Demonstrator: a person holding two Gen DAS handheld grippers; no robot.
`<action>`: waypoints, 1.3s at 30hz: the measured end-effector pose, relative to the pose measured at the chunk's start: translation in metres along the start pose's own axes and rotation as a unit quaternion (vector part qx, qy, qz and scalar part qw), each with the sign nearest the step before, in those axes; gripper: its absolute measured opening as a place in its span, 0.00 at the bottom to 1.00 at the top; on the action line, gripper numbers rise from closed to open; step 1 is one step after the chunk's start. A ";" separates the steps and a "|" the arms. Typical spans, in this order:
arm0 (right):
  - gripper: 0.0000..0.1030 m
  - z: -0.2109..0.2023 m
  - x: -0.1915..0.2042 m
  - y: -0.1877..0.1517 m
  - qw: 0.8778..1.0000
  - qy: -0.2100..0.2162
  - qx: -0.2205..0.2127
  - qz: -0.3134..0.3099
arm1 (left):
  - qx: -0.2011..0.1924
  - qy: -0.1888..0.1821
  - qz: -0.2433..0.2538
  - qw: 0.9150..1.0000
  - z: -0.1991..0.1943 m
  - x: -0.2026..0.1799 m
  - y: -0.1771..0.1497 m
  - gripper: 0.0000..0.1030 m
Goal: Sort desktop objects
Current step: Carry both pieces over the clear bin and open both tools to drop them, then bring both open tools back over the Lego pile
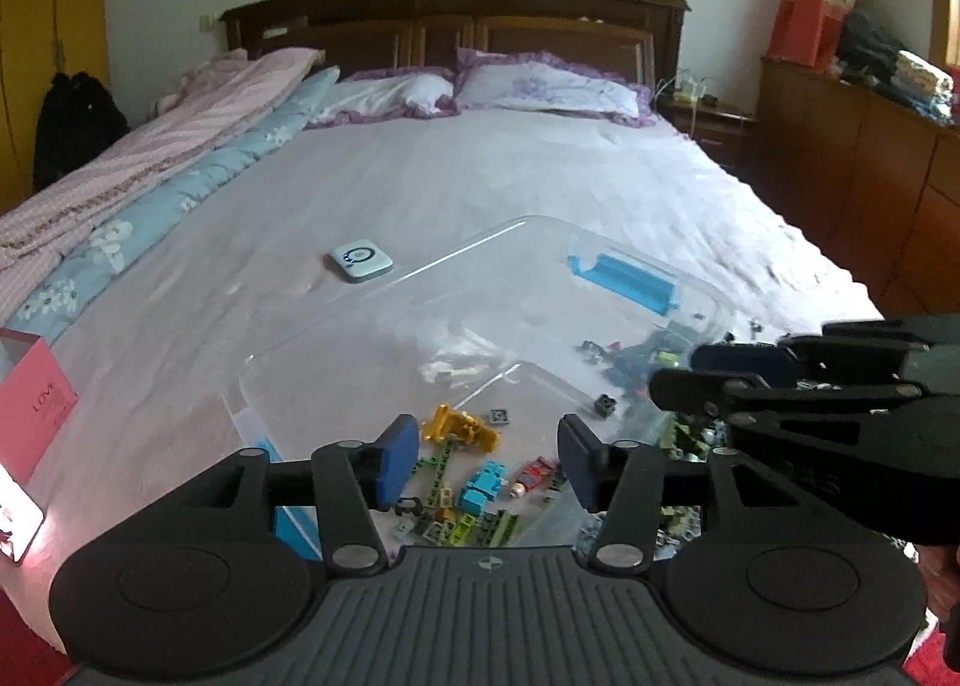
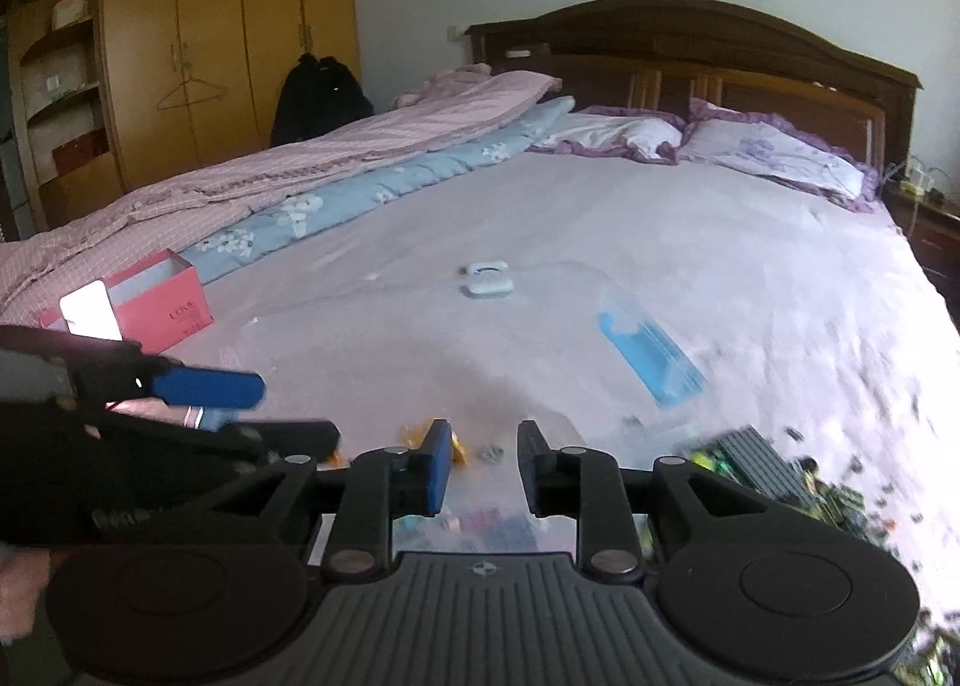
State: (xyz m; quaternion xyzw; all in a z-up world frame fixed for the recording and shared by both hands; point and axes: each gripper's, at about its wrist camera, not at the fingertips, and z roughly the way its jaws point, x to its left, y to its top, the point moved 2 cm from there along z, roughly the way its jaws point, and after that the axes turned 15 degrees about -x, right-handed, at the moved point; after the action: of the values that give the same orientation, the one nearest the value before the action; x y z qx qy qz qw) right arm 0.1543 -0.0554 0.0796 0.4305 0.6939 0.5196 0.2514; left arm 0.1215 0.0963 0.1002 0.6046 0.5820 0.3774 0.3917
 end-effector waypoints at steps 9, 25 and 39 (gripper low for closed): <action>0.26 -0.054 -0.015 -0.079 0.997 -0.016 0.071 0.027 | 0.012 -0.022 0.019 0.999 -0.032 -0.028 -0.039 0.55; 0.26 -0.022 0.017 -0.148 0.988 0.013 0.150 0.038 | 0.083 -0.030 0.060 0.994 -0.046 -0.044 -0.112 0.55; 0.08 -0.011 0.026 -0.155 0.988 0.009 0.152 0.000 | 0.113 -0.029 0.045 0.992 -0.036 -0.037 -0.135 0.54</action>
State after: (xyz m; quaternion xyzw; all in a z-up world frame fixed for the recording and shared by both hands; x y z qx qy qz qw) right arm 0.0807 -0.0525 -0.0599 0.4588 0.7672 0.4118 0.1769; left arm 0.0325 0.0625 -0.0082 0.6812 0.5813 0.3088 0.3203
